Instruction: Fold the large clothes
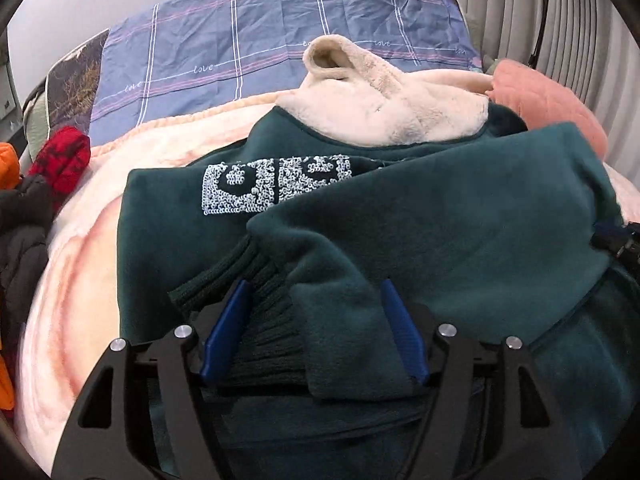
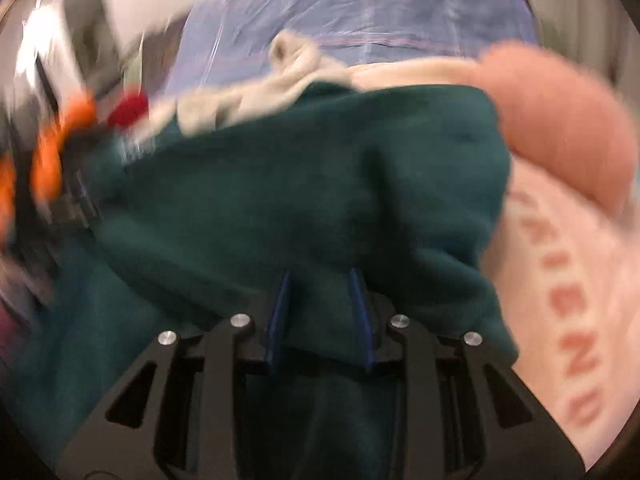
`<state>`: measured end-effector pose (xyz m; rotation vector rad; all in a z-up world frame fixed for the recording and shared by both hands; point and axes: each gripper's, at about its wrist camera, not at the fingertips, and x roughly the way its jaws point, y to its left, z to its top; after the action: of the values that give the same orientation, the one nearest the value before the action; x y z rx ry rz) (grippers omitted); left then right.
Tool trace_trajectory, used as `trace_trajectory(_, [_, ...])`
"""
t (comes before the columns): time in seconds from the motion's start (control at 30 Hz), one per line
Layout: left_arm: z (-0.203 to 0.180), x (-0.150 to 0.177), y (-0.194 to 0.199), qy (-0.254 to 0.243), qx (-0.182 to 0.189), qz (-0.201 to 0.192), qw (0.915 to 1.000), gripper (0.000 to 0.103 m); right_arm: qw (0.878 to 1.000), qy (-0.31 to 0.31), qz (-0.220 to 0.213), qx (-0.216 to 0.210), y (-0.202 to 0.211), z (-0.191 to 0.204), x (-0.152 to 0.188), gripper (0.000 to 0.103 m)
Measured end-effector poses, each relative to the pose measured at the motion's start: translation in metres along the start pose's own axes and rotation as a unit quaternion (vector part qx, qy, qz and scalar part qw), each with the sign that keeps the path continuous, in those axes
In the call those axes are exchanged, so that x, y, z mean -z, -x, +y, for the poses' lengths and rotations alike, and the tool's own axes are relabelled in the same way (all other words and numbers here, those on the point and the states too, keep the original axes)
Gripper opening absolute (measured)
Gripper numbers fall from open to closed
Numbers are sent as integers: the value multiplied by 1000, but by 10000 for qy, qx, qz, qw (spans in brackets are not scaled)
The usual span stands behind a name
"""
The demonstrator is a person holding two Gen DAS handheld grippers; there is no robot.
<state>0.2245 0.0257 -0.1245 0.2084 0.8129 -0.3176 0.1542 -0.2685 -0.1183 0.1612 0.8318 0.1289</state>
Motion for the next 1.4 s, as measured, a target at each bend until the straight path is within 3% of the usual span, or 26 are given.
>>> trace_trajectory(0.1, [-4,-2,-3,-49,-80,19,10000,70,9945,746,-95,723,4,35,6,32])
trace_trajectory(0.17, [-2,-4,3,-38,-34,34,10000,70,9902,1008,-81,961,8,47,5,33])
trace_trajectory(0.23, [0,-8,14,20,102,31,9999,70,9942,814,-55,694,24,47,-7,52])
trace_trajectory(0.27, [2,-11,20,77,207,10,9998,70,9972,646,-124,343,35,44,-17,73])
trace_trajectory(0.3, [3,-17,27,157,360,-42,9992,70,9982,549,-240,99,41,41,-27,76])
trace_trajectory(0.37, [4,-32,39,337,689,-192,9969,69,9980,464,-387,-173,53,40,-51,77])
trace_trajectory(0.47, [-8,-53,37,439,1112,-192,9926,66,9976,498,-440,-187,43,42,-101,80])
trace_trajectory(0.5, [-15,-55,31,341,1106,-152,9932,66,9983,428,-327,-210,28,38,-120,80])
trace_trajectory(0.6, [-40,-32,-24,-148,424,469,9979,68,9995,-154,-8,-270,-13,18,-150,80])
trace_trajectory(0.67, [-47,-19,-22,-341,278,-1,9990,69,9981,-432,126,-420,-36,5,-156,80])
trace_trajectory(0.7, [-47,-22,-15,-374,409,-1,9985,70,9972,-545,142,-491,-43,2,-158,80])
trace_trajectory(0.8, [-33,-45,-3,-180,1083,66,9939,73,9924,-978,98,-737,-61,-16,-171,80])
trace_trajectory(0.9, [3,-91,3,333,883,-206,9953,73,9865,-1387,-6,-866,-77,-29,-195,82])
trace_trajectory(1.0, [29,-121,-15,537,487,-210,9971,74,9861,-1487,50,-742,-102,-29,-226,86])
trace_trajectory(1.07, [47,-139,-44,808,239,28,9964,74,9898,-1281,257,-566,-124,-25,-241,87])
trace_trajectory(1.1, [61,-148,-66,1146,300,277,9926,74,9893,-1302,420,-510,-140,-27,-247,87])
trace_trajectory(1.2, [77,-166,-117,1790,901,840,9761,77,9784,-1798,579,-835,-175,-39,-253,90])
trace_trajectory(1.27, [73,-174,-142,1765,1118,1058,9722,85,9745,-1939,640,-934,-192,-45,-256,92])
trace_trajectory(1.33, [61,-185,-163,1444,899,1164,9785,85,9701,-2068,897,-897,-212,-49,-258,92])
trace_trajectory(1.4, [54,-189,-187,1360,815,1429,9770,85,9669,-2174,1058,-816,-228,-52,-258,91])
